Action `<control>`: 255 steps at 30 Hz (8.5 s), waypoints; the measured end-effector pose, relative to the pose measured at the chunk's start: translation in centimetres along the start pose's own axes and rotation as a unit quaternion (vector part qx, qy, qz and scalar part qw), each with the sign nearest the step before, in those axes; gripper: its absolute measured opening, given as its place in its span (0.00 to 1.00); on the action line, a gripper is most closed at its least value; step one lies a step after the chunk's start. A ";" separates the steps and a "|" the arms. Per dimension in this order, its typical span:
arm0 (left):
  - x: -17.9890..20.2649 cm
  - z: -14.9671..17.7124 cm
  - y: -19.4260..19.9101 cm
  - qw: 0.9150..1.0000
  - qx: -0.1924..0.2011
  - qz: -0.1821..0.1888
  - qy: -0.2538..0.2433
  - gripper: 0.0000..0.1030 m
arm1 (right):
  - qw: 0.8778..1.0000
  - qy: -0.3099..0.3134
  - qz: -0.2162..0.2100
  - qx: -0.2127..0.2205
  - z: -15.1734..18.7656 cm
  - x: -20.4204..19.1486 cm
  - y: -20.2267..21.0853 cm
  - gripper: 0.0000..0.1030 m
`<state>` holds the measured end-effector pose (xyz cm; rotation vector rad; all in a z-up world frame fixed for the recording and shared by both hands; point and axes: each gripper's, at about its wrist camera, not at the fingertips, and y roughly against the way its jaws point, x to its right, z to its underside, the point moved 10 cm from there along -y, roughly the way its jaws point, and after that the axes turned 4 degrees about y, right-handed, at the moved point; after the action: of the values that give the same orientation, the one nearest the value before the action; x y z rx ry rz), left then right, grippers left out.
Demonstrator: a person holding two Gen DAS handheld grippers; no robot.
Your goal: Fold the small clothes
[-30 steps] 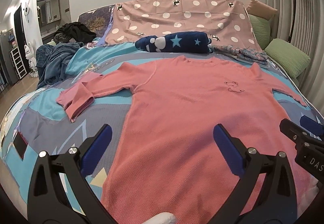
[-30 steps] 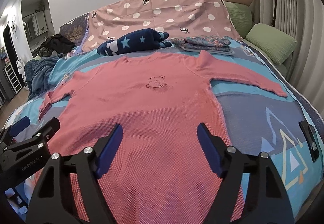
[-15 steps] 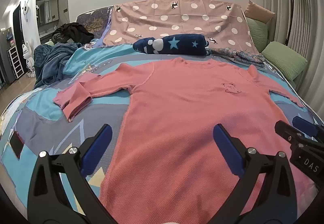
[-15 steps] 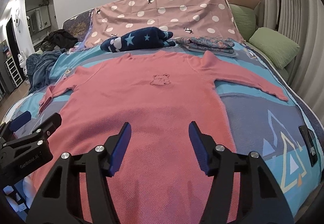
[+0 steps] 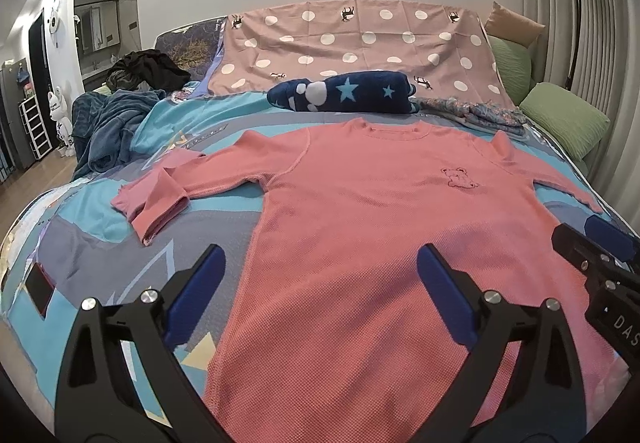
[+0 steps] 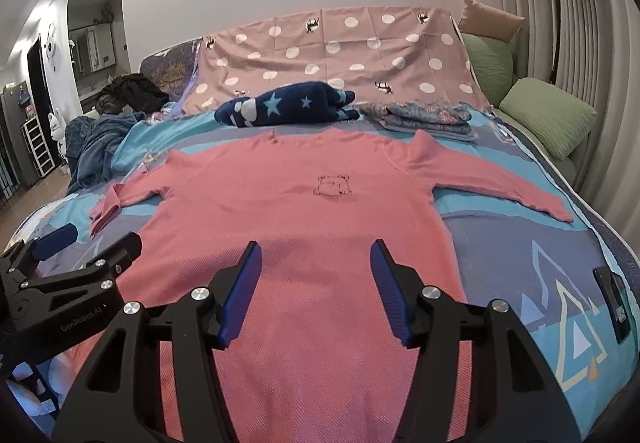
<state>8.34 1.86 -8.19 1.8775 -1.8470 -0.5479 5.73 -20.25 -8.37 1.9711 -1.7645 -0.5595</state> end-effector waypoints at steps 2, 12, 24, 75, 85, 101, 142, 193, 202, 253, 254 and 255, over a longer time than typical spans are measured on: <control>0.0 0.0 0.0 1.000 0.001 -0.001 0.001 0.95 | 1.000 0.001 0.001 0.001 -0.1 -0.1 0.0 0.56; 0.2 0.0 -0.1 1.000 -0.002 0.001 -0.005 0.95 | 1.000 -0.004 0.006 -0.021 0.5 0.2 -0.8 0.57; -0.5 0.1 -0.3 1.000 0.007 0.006 0.015 0.95 | 1.000 -0.014 -0.006 -0.018 0.5 -0.1 -1.0 0.57; -26.6 3.2 -14.9 0.904 -0.153 0.121 0.380 0.73 | 0.868 0.087 -0.351 -0.340 -2.5 -35.8 -21.6 0.57; -26.2 2.1 -16.0 0.882 -0.158 0.158 0.414 0.05 | 0.867 0.086 -0.355 -0.340 -2.3 -37.0 -22.4 0.04; -8.7 -12.9 -11.7 0.906 -0.102 0.289 0.294 0.05 | 0.917 0.090 -0.344 -0.183 -16.3 -23.6 -16.7 0.04; 22.6 -5.0 -20.0 0.911 -0.253 0.301 0.122 0.19 | 0.950 -0.117 -0.235 -0.169 -9.9 10.4 -23.4 0.04; -7.6 -2.3 -20.4 0.981 -0.124 0.058 0.141 0.65 | 0.905 0.215 -0.228 -0.287 -15.3 -18.8 -29.2 0.66; -7.8 -2.3 -20.2 0.977 -0.120 0.076 0.158 0.66 | 0.876 0.218 -0.243 -0.355 -13.8 -21.0 -35.2 0.66; -9.7 -1.9 -19.7 0.967 -0.110 0.079 0.216 0.34 | 0.876 0.139 -0.358 -0.290 -15.3 -25.5 -34.6 0.08; -9.7 -1.9 -19.7 0.967 -0.110 0.079 0.218 0.34 | 0.883 0.134 -0.348 -0.285 -15.6 -25.3 -34.9 0.08; -9.8 -1.9 -19.6 0.966 -0.110 0.079 0.221 0.34 | 0.888 0.137 -0.336 -0.283 -15.7 -24.9 -35.1 0.08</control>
<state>25.32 11.79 -18.08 1.5384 -1.5523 -0.2406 40.65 8.64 -15.01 2.0412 -0.6039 -0.8428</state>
